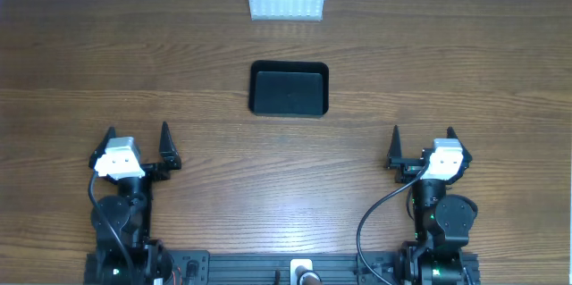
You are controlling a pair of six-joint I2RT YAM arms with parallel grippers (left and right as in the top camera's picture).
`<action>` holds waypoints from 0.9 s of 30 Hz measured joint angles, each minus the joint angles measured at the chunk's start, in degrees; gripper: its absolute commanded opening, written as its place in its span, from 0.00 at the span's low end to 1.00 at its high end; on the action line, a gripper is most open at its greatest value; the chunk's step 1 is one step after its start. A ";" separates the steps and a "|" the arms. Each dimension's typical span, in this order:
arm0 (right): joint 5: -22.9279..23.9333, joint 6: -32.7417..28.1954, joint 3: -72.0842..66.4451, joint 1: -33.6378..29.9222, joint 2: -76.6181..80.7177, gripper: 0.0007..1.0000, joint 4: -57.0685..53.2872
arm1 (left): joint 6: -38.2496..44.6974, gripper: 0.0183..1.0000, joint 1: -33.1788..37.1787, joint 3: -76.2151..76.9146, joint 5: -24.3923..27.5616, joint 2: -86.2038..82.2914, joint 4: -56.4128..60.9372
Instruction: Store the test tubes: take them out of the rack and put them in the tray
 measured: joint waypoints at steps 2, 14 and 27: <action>0.00 0.00 0.00 0.00 0.00 0.99 -0.02 | 0.00 1.00 0.00 0.48 0.00 1.44 -0.22; -0.17 0.02 0.00 0.00 -0.04 0.99 -0.04 | 0.00 1.00 -7.50 23.39 0.00 24.81 -0.31; -0.22 0.02 0.00 0.00 -0.04 0.99 -0.07 | -0.02 1.00 -16.79 60.33 0.00 60.63 -7.10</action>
